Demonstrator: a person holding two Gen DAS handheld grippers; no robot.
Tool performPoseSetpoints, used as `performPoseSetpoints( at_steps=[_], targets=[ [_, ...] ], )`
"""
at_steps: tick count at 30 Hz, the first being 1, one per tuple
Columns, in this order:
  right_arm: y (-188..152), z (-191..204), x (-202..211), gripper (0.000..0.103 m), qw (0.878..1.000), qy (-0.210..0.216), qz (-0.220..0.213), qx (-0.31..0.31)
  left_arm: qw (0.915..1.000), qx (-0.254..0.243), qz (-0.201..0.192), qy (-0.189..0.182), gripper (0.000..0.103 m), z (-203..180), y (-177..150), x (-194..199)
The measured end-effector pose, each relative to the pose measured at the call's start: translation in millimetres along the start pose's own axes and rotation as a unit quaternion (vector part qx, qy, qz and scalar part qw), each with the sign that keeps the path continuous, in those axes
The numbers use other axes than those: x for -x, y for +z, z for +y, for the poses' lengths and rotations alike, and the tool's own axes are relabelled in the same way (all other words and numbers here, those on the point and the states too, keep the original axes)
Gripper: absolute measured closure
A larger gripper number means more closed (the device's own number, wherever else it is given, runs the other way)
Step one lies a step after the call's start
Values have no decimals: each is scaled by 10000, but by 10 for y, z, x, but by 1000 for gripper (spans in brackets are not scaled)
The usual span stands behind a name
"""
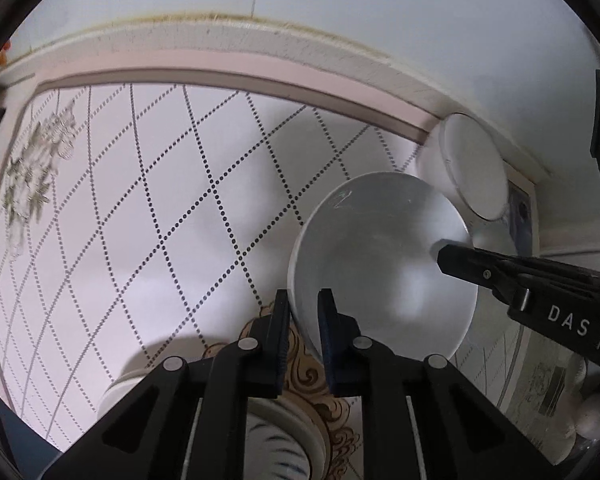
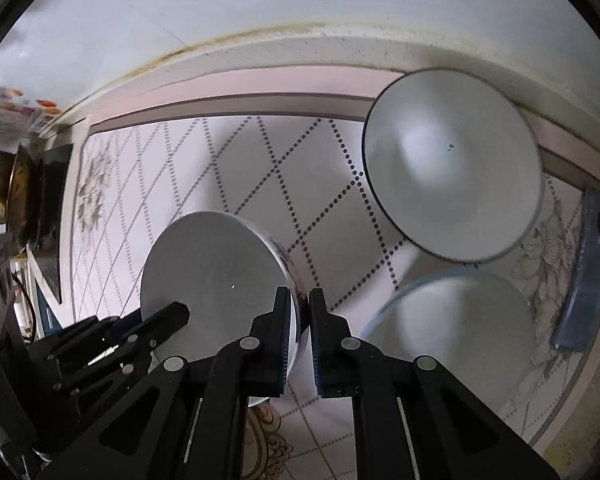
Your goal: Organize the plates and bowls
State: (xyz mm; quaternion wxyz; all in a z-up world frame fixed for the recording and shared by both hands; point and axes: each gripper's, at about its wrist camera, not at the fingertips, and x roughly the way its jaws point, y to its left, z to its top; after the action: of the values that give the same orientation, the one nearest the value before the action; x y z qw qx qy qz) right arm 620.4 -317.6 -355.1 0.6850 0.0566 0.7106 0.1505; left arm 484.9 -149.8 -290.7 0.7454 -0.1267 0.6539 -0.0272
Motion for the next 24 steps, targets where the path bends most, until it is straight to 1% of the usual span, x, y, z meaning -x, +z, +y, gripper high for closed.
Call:
performPoseSetpoints(
  at_steps=[3, 6, 9, 12, 15, 17, 24],
  targets=[
    [-144, 33, 200, 93, 9999, 45, -115, 40, 9997, -191, -120, -49, 91, -69, -88, 192],
    [-394, -1, 428, 93, 9997, 126, -222, 40, 9989, -402, -231, -81, 91, -88, -251, 332],
    [-670, -45, 603, 93, 9995, 114, -283, 58, 9977, -607, -298, -102, 91, -298, -355, 392],
    [-929, -109, 724, 93, 9994, 131, -316, 30, 9962, -804, -304, -168, 91, -400, -533, 472],
    [-1253, -203, 807, 93, 9993, 146, -348, -79, 9944, -1003, -287, -169, 91, -529, -719, 461],
    [-1407, -265, 811, 93, 9991, 160, -355, -152, 9935, -1100, -234, -161, 91, -596, -836, 423],
    [-1981, -554, 693, 93, 9980, 203, -285, -527, 9899, -1414, 76, -100, 91, -760, -1204, 118]
  ],
)
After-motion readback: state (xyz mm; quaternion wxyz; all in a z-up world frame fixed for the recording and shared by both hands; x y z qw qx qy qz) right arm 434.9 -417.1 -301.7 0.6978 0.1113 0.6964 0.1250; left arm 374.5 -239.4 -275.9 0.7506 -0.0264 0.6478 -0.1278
